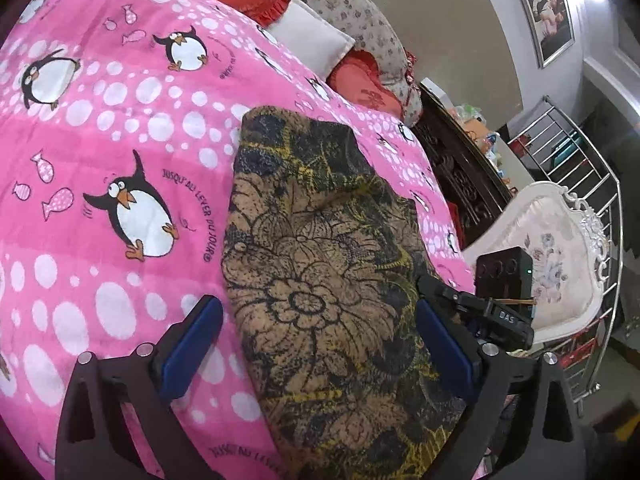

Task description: Fold small clothes

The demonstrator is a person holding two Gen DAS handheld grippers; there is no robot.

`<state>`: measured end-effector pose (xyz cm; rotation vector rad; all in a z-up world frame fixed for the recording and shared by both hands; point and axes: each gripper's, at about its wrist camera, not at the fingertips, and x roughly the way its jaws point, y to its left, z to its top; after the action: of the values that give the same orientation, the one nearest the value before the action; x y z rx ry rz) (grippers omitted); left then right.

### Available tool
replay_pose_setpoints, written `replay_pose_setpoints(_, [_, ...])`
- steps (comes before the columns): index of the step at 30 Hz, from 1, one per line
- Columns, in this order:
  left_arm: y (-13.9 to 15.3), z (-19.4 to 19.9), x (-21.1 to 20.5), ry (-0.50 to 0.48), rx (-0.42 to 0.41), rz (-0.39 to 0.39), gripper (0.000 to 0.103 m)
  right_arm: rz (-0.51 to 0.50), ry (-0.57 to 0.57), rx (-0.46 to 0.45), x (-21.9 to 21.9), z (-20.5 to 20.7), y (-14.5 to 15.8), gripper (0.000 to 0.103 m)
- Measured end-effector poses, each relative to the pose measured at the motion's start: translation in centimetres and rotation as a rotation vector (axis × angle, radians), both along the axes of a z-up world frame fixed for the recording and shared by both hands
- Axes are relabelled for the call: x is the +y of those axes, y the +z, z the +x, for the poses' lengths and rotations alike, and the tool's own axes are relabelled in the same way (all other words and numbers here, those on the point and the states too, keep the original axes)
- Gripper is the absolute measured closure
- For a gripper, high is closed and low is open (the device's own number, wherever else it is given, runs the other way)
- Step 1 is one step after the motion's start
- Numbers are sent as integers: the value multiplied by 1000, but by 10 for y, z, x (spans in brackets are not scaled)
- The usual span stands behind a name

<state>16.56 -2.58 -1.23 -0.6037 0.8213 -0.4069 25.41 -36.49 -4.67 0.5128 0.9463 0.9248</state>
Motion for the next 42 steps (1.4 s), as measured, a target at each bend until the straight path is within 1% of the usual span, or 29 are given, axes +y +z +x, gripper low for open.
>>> replay_pose_setpoints(1, [0,-1,-2,14,3,17,31,-2,1,0,0,0,0,63])
replay_pose_setpoints(2, [-2,-3,-1,23,4,23,37,1,5,-1,-4,-2,-1,62])
replay_pose_setpoints(4, [-5,-6,1,29,18,10,63,10,9,2,-4,1,-2,60])
replay_pose_setpoints(5, [-8,-4,1,18,43,-14,82,17,16,3,-5,1,-3,58])
replay_pose_setpoints(6, [-12,-3,2,20,65,-32,85,25,24,0,-6,1,-2,55])
replay_pose_setpoints(9, [-12,-7,4,34,56,-36,91,20,35,-4,-1,0,-1,52])
replay_pose_setpoints(10, [-12,-7,4,37,56,-33,92,7,36,4,1,1,-3,55])
replay_pose_setpoints(12, [-13,-6,4,50,57,-11,98,-24,21,19,3,3,-5,61])
replay_pose_setpoints(14, [-9,-6,2,57,59,8,103,-41,7,19,4,2,-4,65])
replay_pose_setpoints(16, [4,-10,3,52,37,35,103,-65,-10,20,7,-2,1,76])
replay_pose_setpoints(18, [21,-15,13,33,-6,39,103,-73,-20,5,11,-11,10,79])
replay_pose_setpoints(20, [34,-19,27,35,-38,70,103,-25,-36,3,17,-18,19,81])
replay_pose_setpoints(21, [41,-22,41,40,-53,88,103,4,-37,9,24,-20,21,82])
replay_pose_setpoints(24, [47,-28,83,82,-48,114,103,49,-4,24,61,-24,20,83])
replay_pose_setpoints(27, [42,-35,124,135,-21,138,103,93,31,56,103,-22,10,83])
replay_pose_setpoints(28, [35,-36,135,151,-2,134,103,104,42,64,121,-21,5,83])
replay_pose_setpoints(30, [16,-34,142,147,46,110,103,88,48,62,139,-22,-2,81])
replay_pose_setpoints(31, [9,-33,139,145,58,111,103,64,45,62,144,-21,-6,80])
replay_pose_setpoints(32, [6,-34,138,148,56,112,100,61,43,71,143,-20,-10,80])
replay_pose_setpoints(33, [5,-35,136,158,49,112,98,79,40,84,140,-19,-12,79])
replay_pose_setpoints(35, [5,-36,135,164,62,109,92,78,32,102,132,-21,-11,75])
replay_pose_setpoints(36, [6,-37,135,162,74,111,92,63,25,103,128,-24,-7,72])
replay_pose_setpoints(37, [10,-40,135,161,82,120,91,43,13,98,125,-28,-3,70])
replay_pose_setpoints(38, [18,-45,135,166,72,139,91,15,-3,79,120,-35,4,68])
replay_pose_setpoints(41, [45,-67,137,203,-21,207,91,-71,-38,-43,108,-61,40,68])
replay_pose_setpoints(42, [54,-76,133,203,-62,210,87,-119,-43,-96,110,-73,54,68])
